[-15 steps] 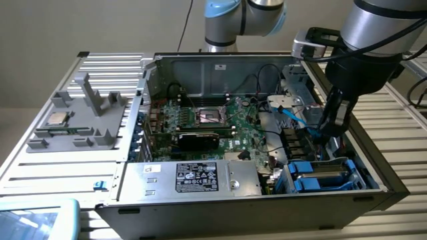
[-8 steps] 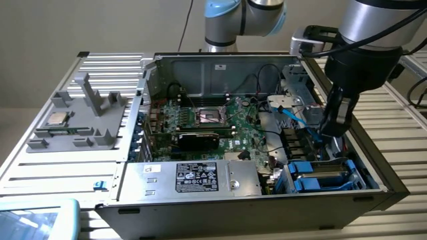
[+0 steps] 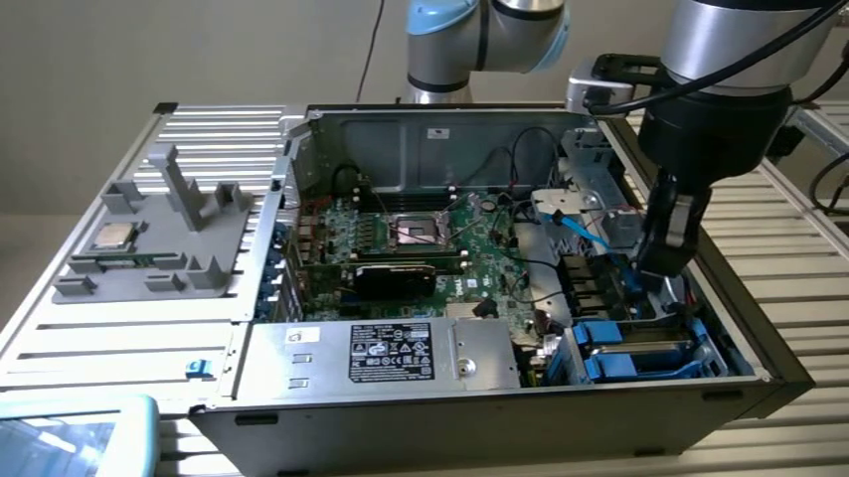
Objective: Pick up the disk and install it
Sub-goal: 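Insert the first disk wire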
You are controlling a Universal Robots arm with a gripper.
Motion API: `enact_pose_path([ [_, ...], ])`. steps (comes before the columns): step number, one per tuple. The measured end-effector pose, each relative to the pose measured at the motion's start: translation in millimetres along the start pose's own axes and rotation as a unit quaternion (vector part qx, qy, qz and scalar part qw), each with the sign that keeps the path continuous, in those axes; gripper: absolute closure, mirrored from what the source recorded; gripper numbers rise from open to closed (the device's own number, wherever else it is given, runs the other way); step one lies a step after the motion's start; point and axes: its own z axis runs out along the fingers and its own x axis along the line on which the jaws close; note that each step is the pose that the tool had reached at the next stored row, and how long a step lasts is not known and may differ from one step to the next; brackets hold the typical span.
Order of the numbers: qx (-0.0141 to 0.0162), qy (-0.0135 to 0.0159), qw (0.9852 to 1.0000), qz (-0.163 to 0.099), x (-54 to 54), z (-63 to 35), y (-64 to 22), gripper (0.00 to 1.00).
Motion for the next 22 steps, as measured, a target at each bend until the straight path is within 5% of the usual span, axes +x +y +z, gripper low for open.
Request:
enact_pose_path([
  [5, 0.0019, 0.0005, 1.0000, 0.005, 1.8, 5.2, 4.5, 0.65],
  [11, 0.0086, 0.0093, 0.9999, 0.007, 0.4, 6.2, 5.7, 0.65],
  [22, 0.0093, 0.0100, 0.9999, 0.008, -4.8, 11.1, 9.6, 0.65],
])
